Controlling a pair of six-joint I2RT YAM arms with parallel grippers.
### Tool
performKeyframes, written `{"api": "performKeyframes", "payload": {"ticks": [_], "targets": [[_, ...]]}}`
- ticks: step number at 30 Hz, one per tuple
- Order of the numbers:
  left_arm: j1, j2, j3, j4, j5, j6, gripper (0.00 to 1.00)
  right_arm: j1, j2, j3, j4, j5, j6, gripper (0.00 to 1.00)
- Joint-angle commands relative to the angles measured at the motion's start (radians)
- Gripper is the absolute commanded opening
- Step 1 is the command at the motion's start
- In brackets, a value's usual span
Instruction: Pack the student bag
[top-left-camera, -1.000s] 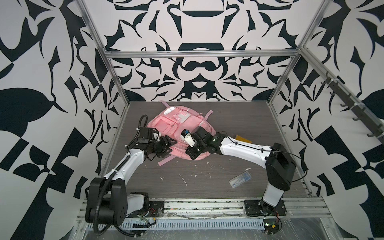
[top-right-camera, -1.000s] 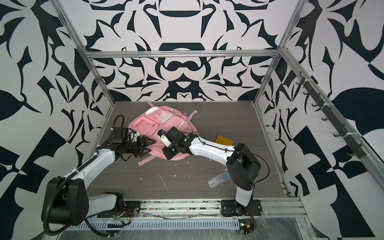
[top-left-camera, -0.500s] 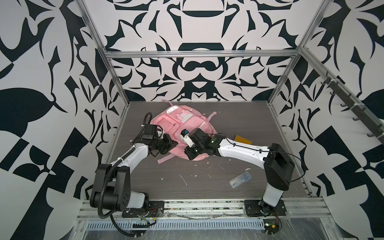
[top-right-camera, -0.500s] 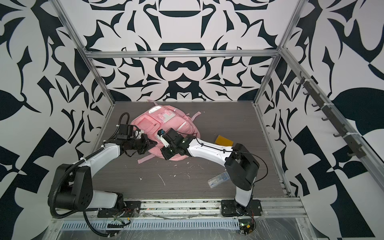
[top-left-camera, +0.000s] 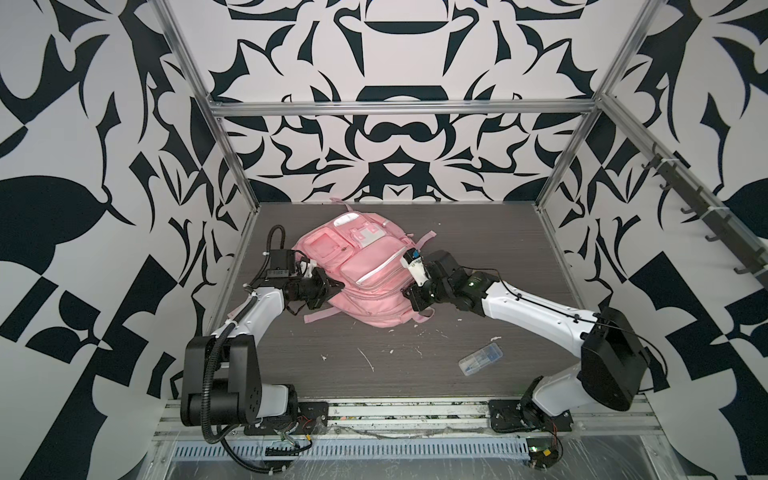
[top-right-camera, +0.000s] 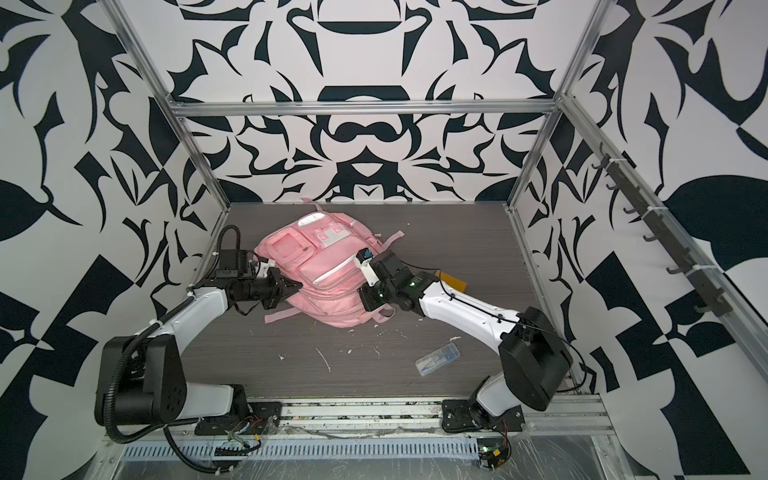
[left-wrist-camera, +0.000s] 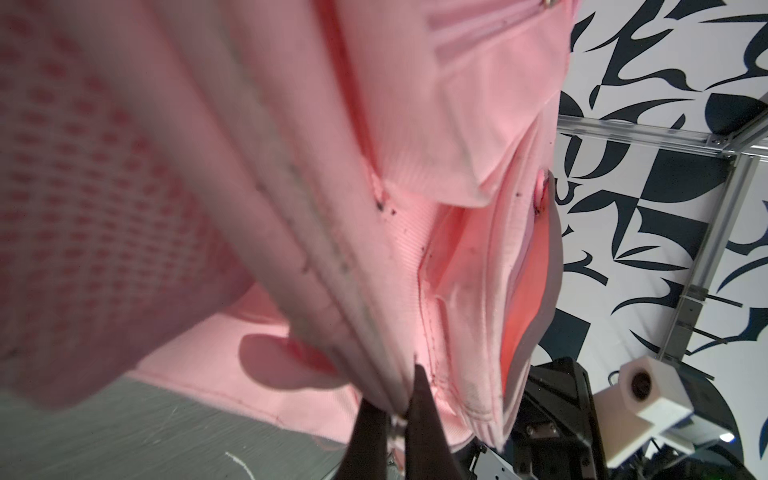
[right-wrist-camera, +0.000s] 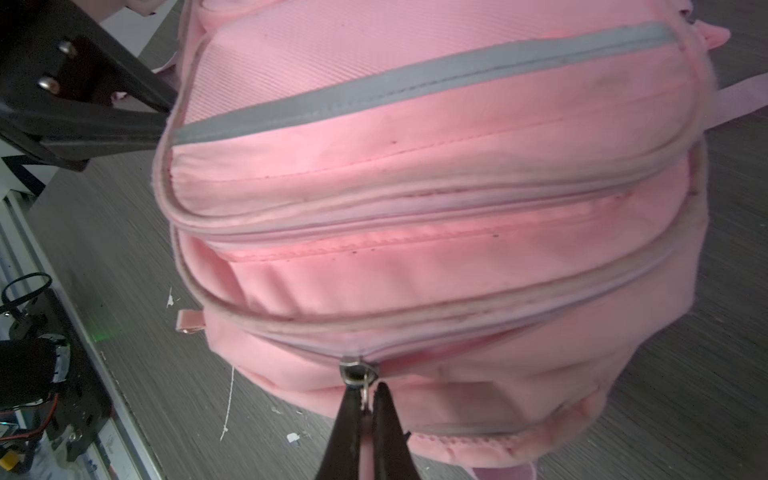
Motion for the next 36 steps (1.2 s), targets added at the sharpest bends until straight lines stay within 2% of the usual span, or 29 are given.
{"api": "performKeyframes", "payload": {"ticks": [1,5,9,11,12,14,16,18,20,23,25,28,31,33,36], "targets": [[0.103,0.020,0.046,-0.040,-0.183,0.110,0.00,-0.045,-0.033,0.019,-0.099,0.076,-0.067,0.00],[0.128,0.066,0.117,-0.081,-0.214,0.192,0.00,-0.016,0.017,0.074,-0.088,0.039,-0.108,0.00],[0.141,0.124,0.213,-0.128,-0.261,0.255,0.00,0.026,0.076,0.137,-0.096,0.054,-0.128,0.00],[0.152,0.157,0.248,-0.133,-0.241,0.244,0.00,0.044,0.102,0.164,-0.078,0.053,-0.119,0.00],[0.152,0.173,0.264,-0.137,-0.217,0.242,0.05,0.056,0.115,0.179,-0.072,0.053,-0.115,0.00],[0.132,0.176,0.296,-0.153,-0.155,0.231,0.46,0.088,0.157,0.233,-0.071,0.059,-0.105,0.00],[0.095,0.125,0.290,-0.179,-0.159,0.226,0.75,0.123,0.202,0.281,-0.061,0.062,-0.097,0.00],[0.085,0.041,0.234,-0.170,-0.126,0.171,0.90,0.151,0.245,0.325,-0.048,0.067,-0.081,0.00],[0.085,-0.080,0.161,-0.190,-0.115,0.128,1.00,0.173,0.286,0.369,-0.036,0.068,-0.070,0.00],[0.067,-0.194,0.116,-0.343,-0.122,0.128,0.99,0.199,0.330,0.433,-0.021,0.031,-0.056,0.00],[0.055,-0.270,0.050,-0.373,-0.113,0.069,0.99,0.222,0.354,0.469,-0.007,-0.012,-0.054,0.00],[0.053,-0.412,-0.076,-0.337,-0.109,-0.068,0.97,0.263,0.381,0.513,-0.008,-0.048,-0.050,0.00],[0.055,-0.538,-0.190,-0.225,-0.136,-0.207,0.92,0.295,0.383,0.507,0.042,-0.092,-0.030,0.00],[0.062,-0.552,-0.214,-0.187,-0.137,-0.236,0.90,0.311,0.377,0.479,0.101,-0.129,-0.012,0.00],[0.061,-0.501,-0.197,-0.176,-0.122,-0.213,0.90,0.331,0.380,0.462,0.128,-0.168,0.000,0.00]]}}
